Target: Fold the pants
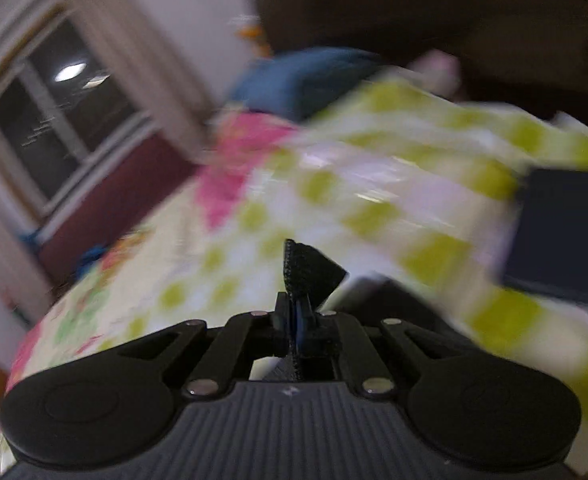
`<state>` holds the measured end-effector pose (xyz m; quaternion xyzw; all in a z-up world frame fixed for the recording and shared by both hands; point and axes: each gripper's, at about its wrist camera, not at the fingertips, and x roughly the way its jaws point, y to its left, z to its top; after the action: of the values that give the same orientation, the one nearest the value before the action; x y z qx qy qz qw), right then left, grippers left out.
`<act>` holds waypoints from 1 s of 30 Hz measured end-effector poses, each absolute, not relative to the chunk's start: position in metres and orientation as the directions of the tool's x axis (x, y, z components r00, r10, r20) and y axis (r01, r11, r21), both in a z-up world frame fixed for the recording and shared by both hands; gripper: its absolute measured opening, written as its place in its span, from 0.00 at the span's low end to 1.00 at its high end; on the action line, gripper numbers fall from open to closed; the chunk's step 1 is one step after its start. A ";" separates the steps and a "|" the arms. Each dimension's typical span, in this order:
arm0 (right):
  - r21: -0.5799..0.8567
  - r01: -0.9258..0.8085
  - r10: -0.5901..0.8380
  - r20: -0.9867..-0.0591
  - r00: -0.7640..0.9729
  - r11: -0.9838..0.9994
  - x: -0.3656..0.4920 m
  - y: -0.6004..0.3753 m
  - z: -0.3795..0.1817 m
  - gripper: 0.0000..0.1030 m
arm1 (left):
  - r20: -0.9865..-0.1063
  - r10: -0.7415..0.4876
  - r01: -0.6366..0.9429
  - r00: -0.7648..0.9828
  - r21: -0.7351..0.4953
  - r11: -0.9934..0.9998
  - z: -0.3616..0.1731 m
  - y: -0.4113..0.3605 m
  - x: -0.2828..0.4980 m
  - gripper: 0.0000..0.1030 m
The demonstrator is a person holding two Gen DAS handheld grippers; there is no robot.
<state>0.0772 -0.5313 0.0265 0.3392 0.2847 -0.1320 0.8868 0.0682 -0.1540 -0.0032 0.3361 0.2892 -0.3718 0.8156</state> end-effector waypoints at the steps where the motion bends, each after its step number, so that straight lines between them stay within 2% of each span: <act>1: 0.506 0.460 -0.058 -0.625 0.778 0.730 0.074 -0.535 0.016 0.03 | -0.726 -0.409 0.804 0.553 0.335 0.491 -0.006 -0.157 0.067 0.38; 3: 0.506 0.510 -0.057 -0.669 0.741 0.696 0.067 -0.542 -0.007 0.03 | -0.726 -0.401 0.803 0.559 0.352 0.481 -0.010 -0.160 0.066 0.38; 5: 0.530 0.521 -0.050 -0.667 0.743 0.668 0.061 -0.542 -0.019 0.03 | -0.727 -0.398 0.803 0.560 0.358 0.475 -0.010 -0.161 0.066 0.38; 14: 0.558 0.543 -0.095 -0.637 0.765 0.627 0.056 -0.554 -0.012 0.03 | -0.729 -0.399 0.805 0.556 0.352 0.478 -0.008 -0.165 0.070 0.39; 17: 0.521 0.549 -0.065 -0.684 0.726 0.653 0.055 -0.545 -0.017 0.04 | -0.727 -0.399 0.803 0.560 0.357 0.477 -0.010 -0.165 0.069 0.40; 21: 0.546 0.618 -0.107 -0.694 0.712 0.566 0.035 -0.552 -0.024 0.05 | -0.726 -0.396 0.799 0.562 0.354 0.485 -0.009 -0.162 0.069 0.42; 22: 0.555 0.617 -0.103 -0.691 0.715 0.557 0.030 -0.552 -0.023 0.10 | -0.725 -0.396 0.798 0.563 0.354 0.487 -0.008 -0.160 0.068 0.42; 26: 0.585 0.542 -0.018 -0.670 0.742 0.603 0.023 -0.533 -0.016 0.12 | -0.711 -0.423 0.794 0.562 0.319 0.518 -0.004 -0.154 0.066 0.42; 27: 0.588 0.531 -0.003 -0.668 0.744 0.610 0.025 -0.528 -0.017 0.19 | -0.713 -0.426 0.795 0.557 0.309 0.523 -0.003 -0.155 0.065 0.42; 28: 0.595 0.523 0.015 -0.668 0.744 0.610 0.030 -0.525 -0.021 0.31 | -0.717 -0.423 0.796 0.554 0.307 0.522 -0.004 -0.156 0.065 0.42; 30: 0.625 0.525 0.031 -0.659 0.751 0.578 0.035 -0.521 -0.029 0.39 | -0.714 -0.415 0.792 0.564 0.325 0.517 -0.007 -0.158 0.061 0.42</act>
<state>0.0346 -0.5210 -0.0293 0.4348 0.3196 -0.1488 0.8287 0.0609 -0.1585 -0.0074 0.3267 0.2883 -0.3671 0.8218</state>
